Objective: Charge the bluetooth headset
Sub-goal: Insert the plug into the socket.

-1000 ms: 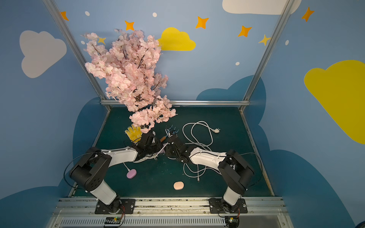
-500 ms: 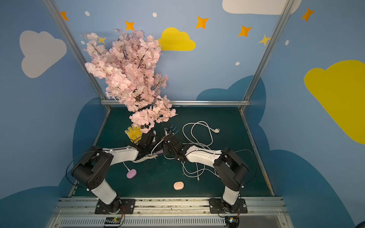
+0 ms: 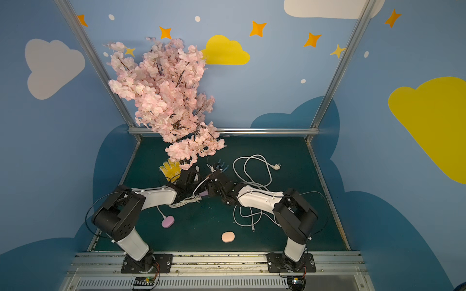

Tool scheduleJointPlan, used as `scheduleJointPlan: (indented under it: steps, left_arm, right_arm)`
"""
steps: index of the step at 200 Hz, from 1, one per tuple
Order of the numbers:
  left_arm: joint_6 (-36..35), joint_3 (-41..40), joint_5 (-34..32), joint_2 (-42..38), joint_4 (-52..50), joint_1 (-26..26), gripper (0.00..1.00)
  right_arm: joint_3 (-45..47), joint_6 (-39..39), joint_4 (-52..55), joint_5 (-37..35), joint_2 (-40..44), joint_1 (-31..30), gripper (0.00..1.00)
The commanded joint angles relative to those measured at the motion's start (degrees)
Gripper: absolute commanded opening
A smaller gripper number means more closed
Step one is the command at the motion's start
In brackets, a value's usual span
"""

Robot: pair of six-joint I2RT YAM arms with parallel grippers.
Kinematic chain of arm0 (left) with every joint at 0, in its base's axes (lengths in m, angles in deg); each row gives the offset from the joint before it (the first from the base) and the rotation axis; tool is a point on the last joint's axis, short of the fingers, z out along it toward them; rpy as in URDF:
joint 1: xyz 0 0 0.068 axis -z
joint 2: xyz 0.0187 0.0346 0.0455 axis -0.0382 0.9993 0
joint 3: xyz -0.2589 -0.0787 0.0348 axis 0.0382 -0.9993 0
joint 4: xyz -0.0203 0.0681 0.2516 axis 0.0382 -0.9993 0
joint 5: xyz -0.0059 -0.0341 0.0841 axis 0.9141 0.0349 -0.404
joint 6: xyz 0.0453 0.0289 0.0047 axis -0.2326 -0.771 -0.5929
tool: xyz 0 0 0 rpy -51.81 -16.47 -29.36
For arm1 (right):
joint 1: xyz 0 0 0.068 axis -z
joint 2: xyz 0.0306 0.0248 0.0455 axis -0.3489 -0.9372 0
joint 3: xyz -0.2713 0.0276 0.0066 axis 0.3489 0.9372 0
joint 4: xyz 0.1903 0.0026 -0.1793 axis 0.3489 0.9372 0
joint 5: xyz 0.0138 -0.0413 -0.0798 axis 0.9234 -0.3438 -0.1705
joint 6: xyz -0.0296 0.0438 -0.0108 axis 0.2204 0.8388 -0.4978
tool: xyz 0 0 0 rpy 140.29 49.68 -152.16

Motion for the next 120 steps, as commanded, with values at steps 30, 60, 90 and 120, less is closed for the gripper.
scheduleJointPlan:
  steps: [30, 60, 90, 120]
  left_arm:
    - [-1.0, -1.3, 1.0, 1.4, -7.6, -1.2, 0.04]
    - [-2.4, -0.4, 0.8, 0.0, -11.4, -2.4, 0.04]
    - [-3.2, 0.6, 0.0, -0.2, -13.2, -2.6, 0.03]
    - [-2.2, 0.6, 0.3, 1.1, -12.4, -2.6, 0.03]
  right_arm:
    - [-1.9, -6.0, -11.1, -0.4, -5.5, -0.5, 0.00]
    - [-1.0, -9.9, -13.7, -4.1, -6.2, -0.8, 0.00]
    - [-0.2, -11.7, -14.0, -6.5, -5.4, -1.0, 0.00]
    - [1.2, -14.4, -14.4, -8.6, -2.7, -1.4, 0.00]
